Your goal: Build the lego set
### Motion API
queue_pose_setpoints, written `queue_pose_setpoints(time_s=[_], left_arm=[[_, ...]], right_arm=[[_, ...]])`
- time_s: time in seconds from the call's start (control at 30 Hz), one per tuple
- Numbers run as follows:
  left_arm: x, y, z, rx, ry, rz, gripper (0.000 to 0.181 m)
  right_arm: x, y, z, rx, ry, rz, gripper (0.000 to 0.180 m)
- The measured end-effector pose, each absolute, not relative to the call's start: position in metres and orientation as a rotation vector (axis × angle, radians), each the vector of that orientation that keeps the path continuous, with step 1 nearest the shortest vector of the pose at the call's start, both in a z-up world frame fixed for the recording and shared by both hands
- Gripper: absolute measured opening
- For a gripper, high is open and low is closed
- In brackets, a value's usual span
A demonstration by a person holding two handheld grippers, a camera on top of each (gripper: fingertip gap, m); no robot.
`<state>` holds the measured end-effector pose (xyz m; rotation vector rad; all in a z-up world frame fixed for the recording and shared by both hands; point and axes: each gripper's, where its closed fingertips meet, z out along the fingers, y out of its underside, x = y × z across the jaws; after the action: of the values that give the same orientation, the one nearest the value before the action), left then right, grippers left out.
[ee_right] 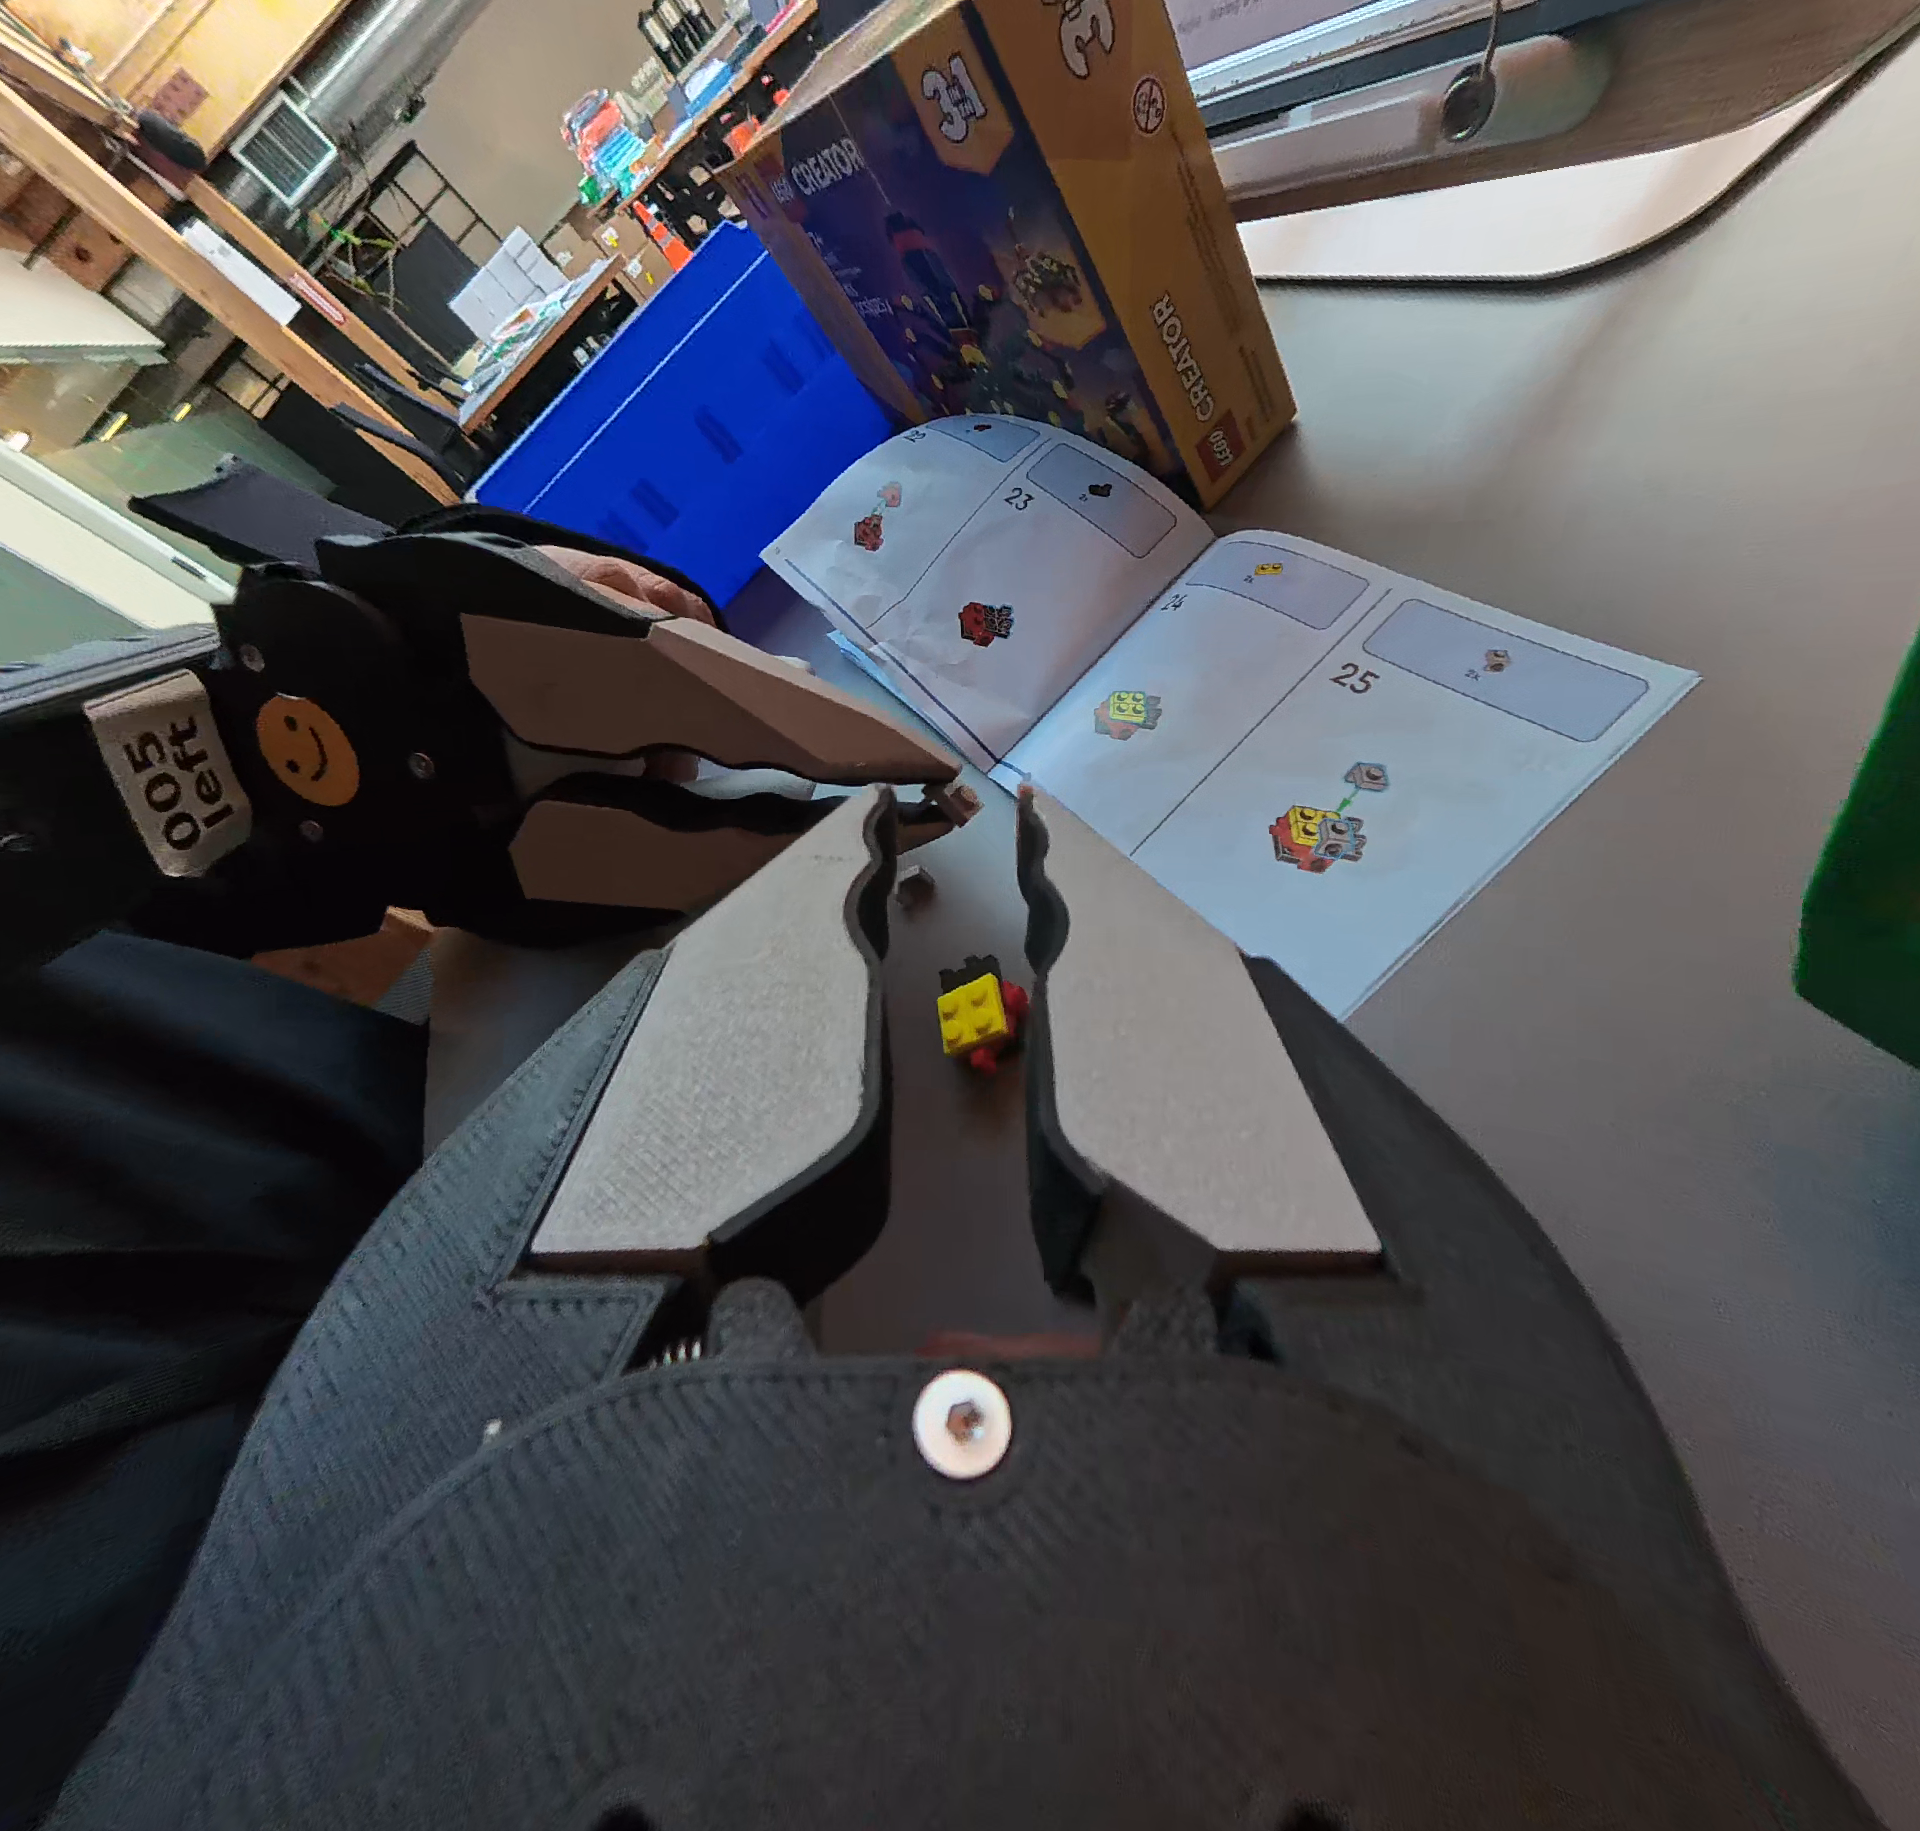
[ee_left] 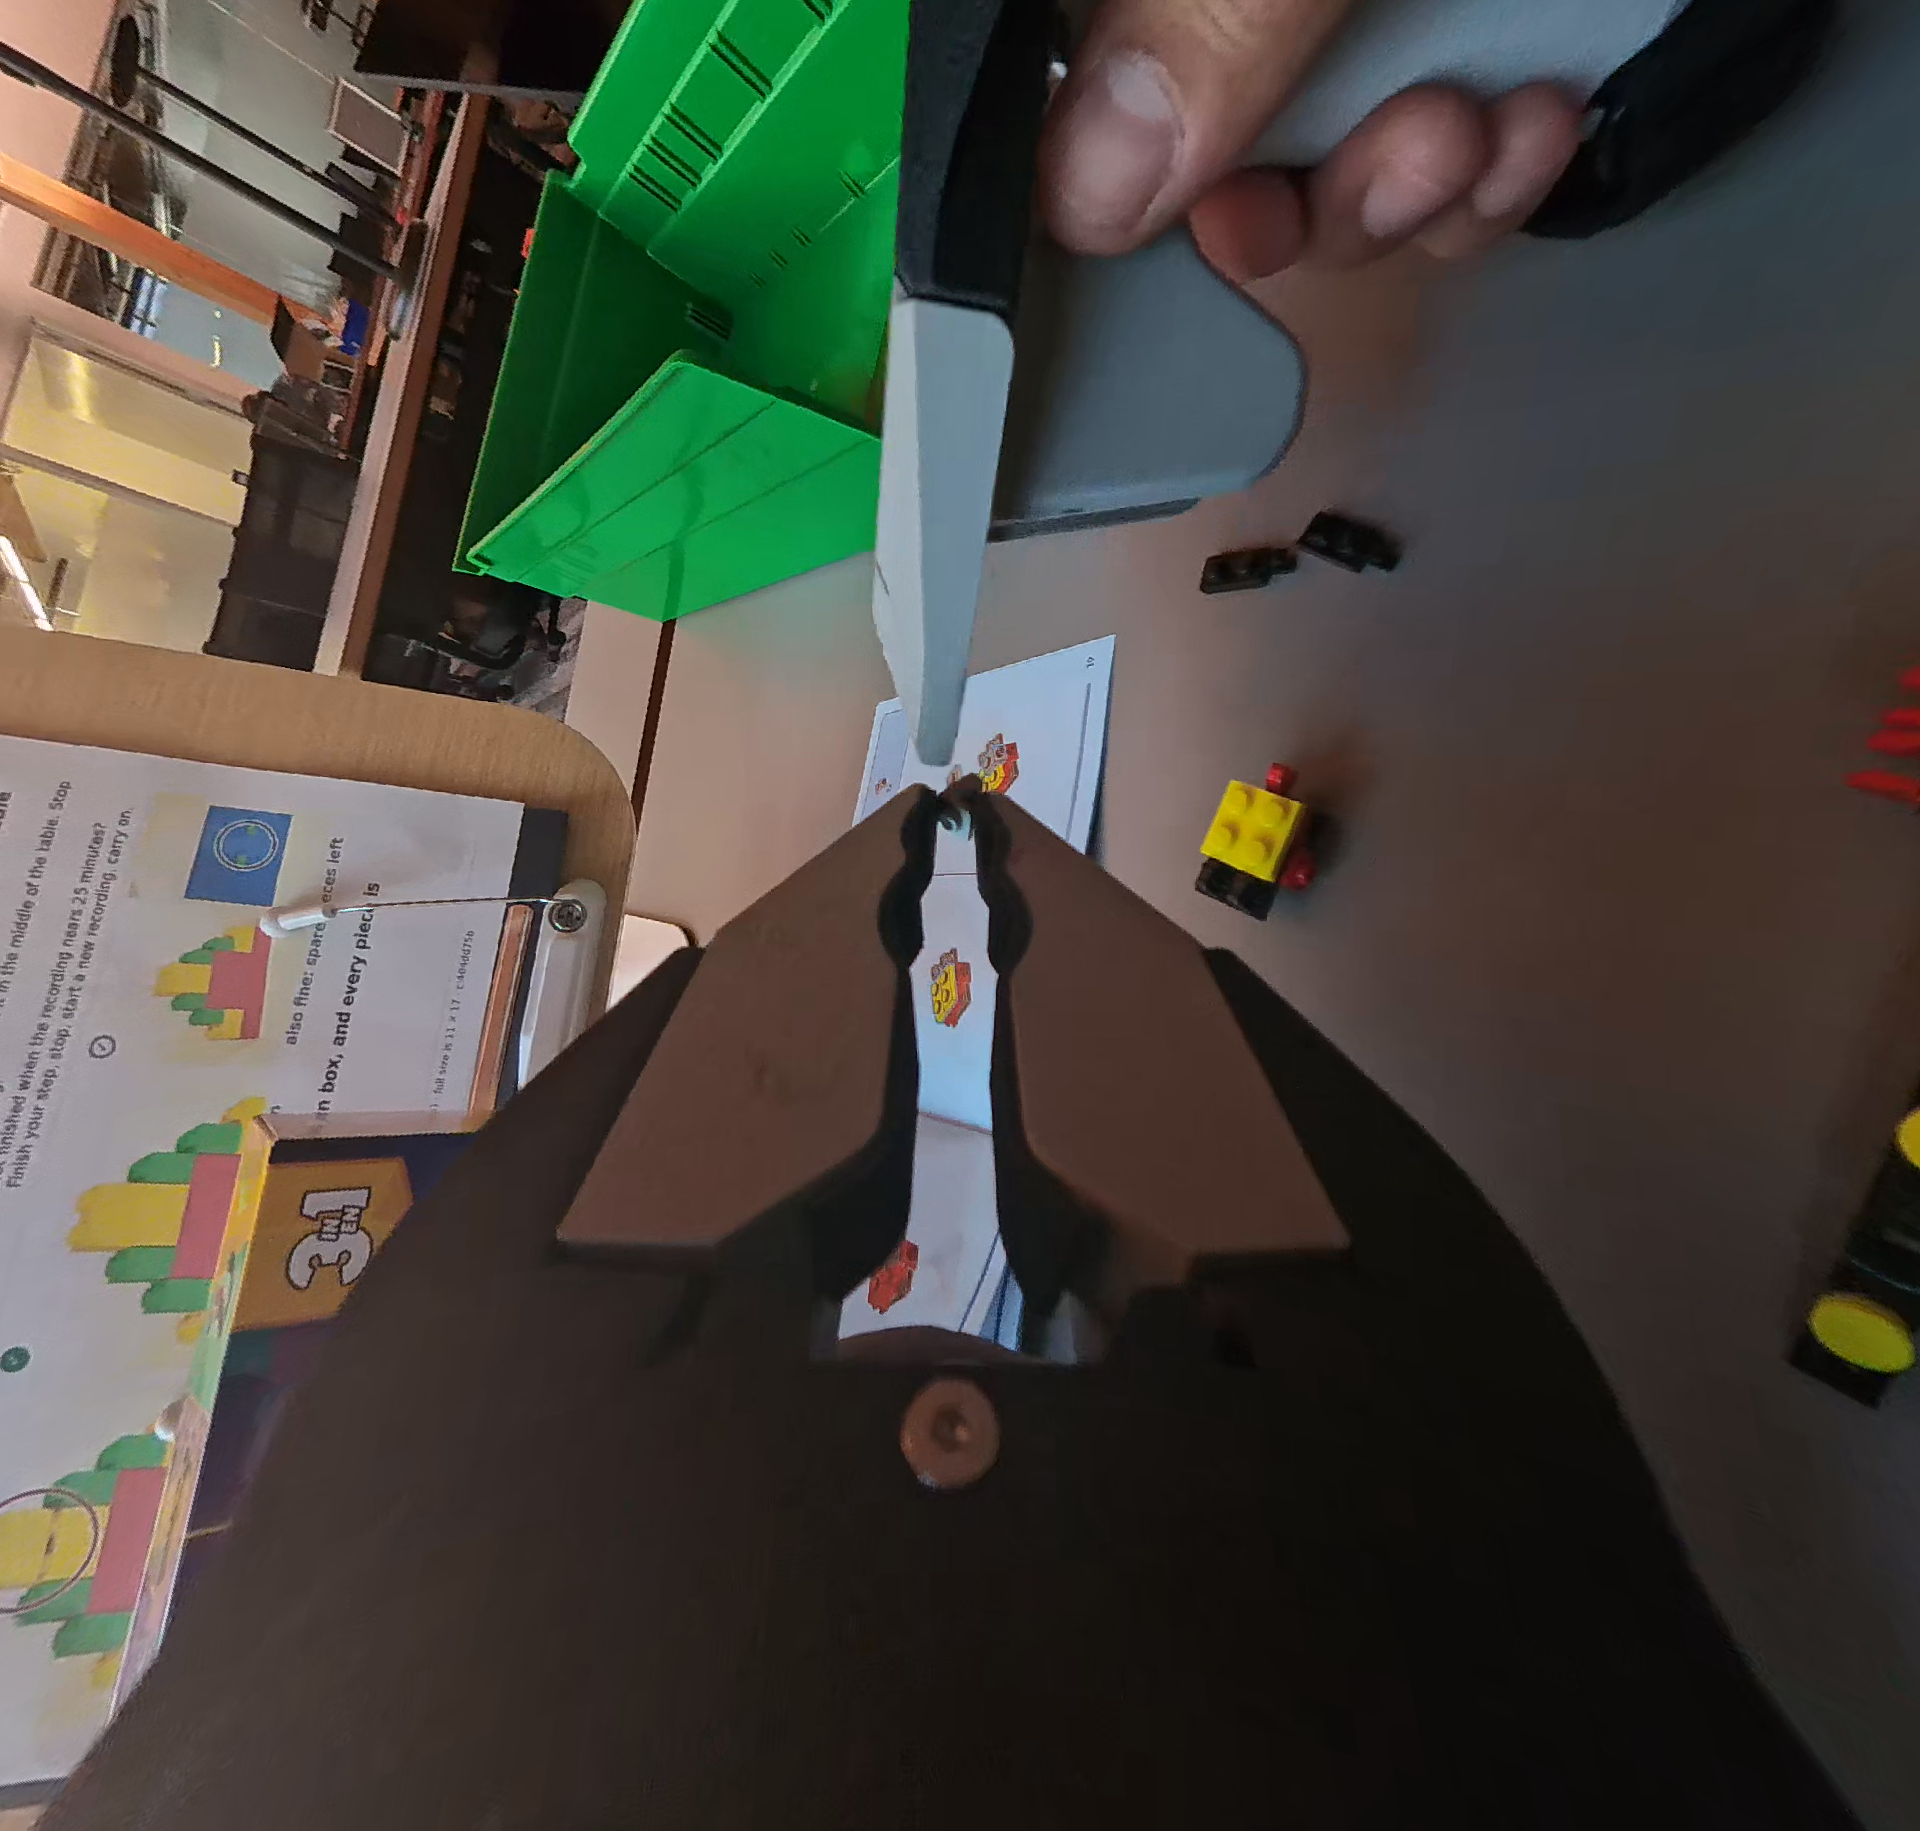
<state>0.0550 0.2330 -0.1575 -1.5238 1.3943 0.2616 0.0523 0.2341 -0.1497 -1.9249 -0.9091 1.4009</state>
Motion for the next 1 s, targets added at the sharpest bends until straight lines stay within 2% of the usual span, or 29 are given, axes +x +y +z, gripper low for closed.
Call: queue_pose_setpoints(time_s=[0.17,0.53,0.9,1.0], left_arm=[[0.058,0.231,-0.155,-1.505,1.393,0.263,0.003],[0.061,0.229,-0.153,-1.520,1.367,0.210,0.004],[0.062,0.226,-0.149,-1.549,1.349,0.094,0.005],[0.062,0.225,-0.147,-1.573,1.337,0.028,0.017]], right_arm=[[0.048,0.230,-0.154,-1.940,-0.930,1.421,0.020],[0.046,0.223,-0.150,-1.916,-0.907,1.578,0.008],[0.047,0.221,-0.146,-1.891,-0.901,1.644,0.008],[0.048,0.220,-0.145,-1.877,-0.926,1.648,0.008]])
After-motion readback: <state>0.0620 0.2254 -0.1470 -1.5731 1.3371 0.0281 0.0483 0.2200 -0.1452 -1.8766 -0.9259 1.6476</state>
